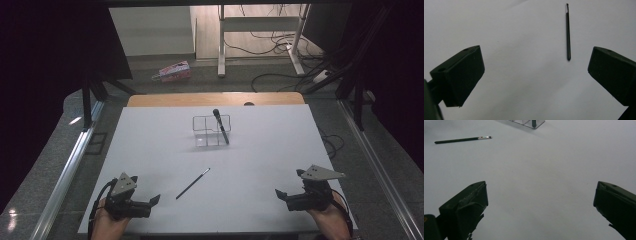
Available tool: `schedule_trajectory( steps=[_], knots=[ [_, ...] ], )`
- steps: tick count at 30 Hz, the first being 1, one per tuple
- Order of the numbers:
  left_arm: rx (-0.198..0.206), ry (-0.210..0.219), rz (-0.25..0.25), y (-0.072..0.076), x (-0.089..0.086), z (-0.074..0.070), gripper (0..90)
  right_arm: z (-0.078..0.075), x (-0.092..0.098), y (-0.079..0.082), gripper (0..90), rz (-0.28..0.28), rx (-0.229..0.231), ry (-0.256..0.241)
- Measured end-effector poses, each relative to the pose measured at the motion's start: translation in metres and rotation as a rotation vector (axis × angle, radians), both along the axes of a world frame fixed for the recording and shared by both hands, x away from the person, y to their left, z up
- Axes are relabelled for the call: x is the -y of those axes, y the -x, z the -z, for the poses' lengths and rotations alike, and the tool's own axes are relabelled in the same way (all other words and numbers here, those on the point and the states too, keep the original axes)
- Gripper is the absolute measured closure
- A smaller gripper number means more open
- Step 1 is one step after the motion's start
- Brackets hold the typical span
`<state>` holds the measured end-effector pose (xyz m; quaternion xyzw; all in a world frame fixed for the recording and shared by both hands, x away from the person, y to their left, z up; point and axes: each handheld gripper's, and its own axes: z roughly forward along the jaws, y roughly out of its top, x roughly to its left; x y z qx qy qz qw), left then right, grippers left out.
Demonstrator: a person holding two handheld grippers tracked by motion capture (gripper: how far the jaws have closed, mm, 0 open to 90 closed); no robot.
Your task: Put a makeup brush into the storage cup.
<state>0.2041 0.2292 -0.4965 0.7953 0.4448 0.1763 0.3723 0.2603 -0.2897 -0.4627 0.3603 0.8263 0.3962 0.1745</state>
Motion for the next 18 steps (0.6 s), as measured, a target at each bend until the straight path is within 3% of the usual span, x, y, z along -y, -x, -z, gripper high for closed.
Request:
schedule_trajectory(
  steps=[18],
  knots=[
    [0.023,0.002,-0.010,-0.0008,0.0010,-0.0011,1.6,0.0018,-0.0018,-0.0003,0.0,-0.005,-0.011,0.025]
  ],
)
